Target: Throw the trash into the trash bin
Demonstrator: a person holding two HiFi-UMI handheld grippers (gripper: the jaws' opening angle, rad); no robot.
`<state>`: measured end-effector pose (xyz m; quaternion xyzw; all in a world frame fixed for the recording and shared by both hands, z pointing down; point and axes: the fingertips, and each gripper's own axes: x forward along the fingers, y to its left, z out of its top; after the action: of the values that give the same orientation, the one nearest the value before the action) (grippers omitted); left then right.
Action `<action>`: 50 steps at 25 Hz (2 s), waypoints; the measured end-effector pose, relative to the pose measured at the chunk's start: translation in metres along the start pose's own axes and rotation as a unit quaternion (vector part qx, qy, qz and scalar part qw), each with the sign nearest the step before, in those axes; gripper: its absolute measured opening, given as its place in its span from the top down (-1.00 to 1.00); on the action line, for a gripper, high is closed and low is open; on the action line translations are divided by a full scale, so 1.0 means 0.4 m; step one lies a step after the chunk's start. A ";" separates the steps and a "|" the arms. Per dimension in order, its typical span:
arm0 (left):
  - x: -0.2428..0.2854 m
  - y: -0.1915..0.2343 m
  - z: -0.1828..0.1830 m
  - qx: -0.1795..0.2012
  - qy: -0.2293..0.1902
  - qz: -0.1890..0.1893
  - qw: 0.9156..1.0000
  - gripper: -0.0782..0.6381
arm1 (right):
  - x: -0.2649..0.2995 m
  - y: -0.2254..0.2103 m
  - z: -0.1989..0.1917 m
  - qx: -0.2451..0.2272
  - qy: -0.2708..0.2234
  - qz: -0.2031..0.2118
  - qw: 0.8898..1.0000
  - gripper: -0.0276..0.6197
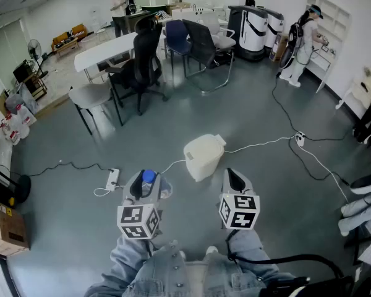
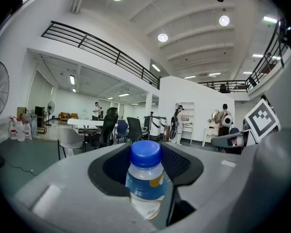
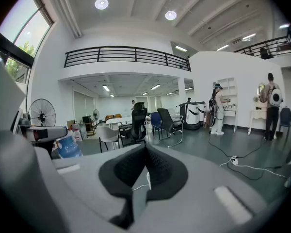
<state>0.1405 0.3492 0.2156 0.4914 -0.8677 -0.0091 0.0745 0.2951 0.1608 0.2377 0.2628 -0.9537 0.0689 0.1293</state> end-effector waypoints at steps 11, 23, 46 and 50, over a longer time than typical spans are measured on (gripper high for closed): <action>-0.011 0.028 -0.017 -0.007 0.002 -0.019 1.000 0.22 | 0.011 0.039 -0.019 0.014 0.008 0.003 1.000 0.91; -0.004 0.147 -0.049 -0.019 0.011 -0.042 0.999 0.22 | 0.041 0.108 -0.066 0.035 0.032 -0.028 0.998 0.91; 0.442 0.257 0.006 -0.010 0.028 -0.014 0.999 0.22 | 0.515 -0.119 0.016 0.083 0.055 -0.029 0.995 0.91; 0.532 0.250 0.012 -0.008 0.034 -0.018 0.999 0.22 | 0.576 -0.187 -0.003 0.092 0.074 -0.040 0.992 0.91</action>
<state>-0.0530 0.2187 0.2455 0.5061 -0.8557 -0.0006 0.1079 0.1432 -0.0140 0.3086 0.3053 -0.9200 0.1704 0.1772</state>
